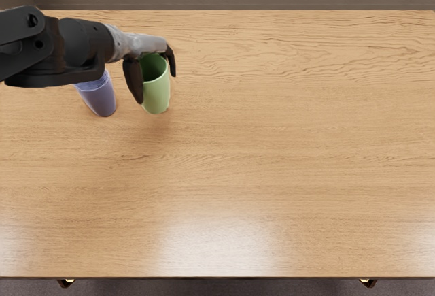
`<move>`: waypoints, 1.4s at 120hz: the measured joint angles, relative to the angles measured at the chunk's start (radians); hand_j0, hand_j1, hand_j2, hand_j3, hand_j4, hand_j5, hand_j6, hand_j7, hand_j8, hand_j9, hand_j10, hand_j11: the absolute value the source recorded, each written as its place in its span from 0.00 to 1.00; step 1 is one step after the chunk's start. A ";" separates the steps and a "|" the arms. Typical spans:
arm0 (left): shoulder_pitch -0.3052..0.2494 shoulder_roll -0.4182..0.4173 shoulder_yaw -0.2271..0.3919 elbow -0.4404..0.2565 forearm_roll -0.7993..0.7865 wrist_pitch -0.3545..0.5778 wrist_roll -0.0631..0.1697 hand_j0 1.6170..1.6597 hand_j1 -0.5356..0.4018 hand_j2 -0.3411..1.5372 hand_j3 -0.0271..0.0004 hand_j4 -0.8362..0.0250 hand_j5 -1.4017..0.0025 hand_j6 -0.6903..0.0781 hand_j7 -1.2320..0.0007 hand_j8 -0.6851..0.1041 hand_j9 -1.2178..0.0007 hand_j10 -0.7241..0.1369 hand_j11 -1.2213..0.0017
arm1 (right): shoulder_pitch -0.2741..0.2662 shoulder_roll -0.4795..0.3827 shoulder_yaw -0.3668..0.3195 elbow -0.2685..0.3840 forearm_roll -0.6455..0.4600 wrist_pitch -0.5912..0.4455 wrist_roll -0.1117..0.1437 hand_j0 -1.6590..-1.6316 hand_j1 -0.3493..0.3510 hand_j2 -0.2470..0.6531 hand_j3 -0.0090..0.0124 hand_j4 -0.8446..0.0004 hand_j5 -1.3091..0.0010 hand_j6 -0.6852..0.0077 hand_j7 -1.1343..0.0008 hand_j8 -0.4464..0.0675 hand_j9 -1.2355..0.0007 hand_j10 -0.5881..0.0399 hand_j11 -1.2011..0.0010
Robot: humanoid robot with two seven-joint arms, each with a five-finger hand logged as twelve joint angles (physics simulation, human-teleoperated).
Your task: Pick up cup and place in cup with left hand
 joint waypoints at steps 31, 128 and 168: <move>-0.030 0.085 -0.049 0.002 -0.022 -0.053 0.000 0.85 0.47 0.22 0.99 0.43 0.56 0.49 0.50 0.52 0.48 0.40 0.48 | 0.001 0.000 0.000 0.001 0.000 0.000 0.000 0.04 0.04 0.27 0.42 0.97 0.98 0.95 0.97 0.82 0.97 0.90 0.97; -0.020 0.187 -0.051 0.102 -0.031 -0.116 0.000 0.84 0.47 0.22 0.99 0.43 0.56 0.49 0.50 0.52 0.48 0.40 0.48 | 0.003 0.000 0.000 0.001 0.000 0.000 0.000 0.04 0.04 0.27 0.42 0.97 0.98 0.95 0.97 0.82 0.97 0.90 0.97; -0.009 0.162 -0.049 0.206 0.013 -0.096 0.000 0.83 0.47 0.22 0.99 0.43 0.55 0.51 0.48 0.53 0.47 0.40 0.47 | 0.003 0.000 0.000 0.001 0.000 0.000 0.000 0.04 0.04 0.27 0.42 0.97 0.98 0.95 0.97 0.82 0.97 0.90 0.97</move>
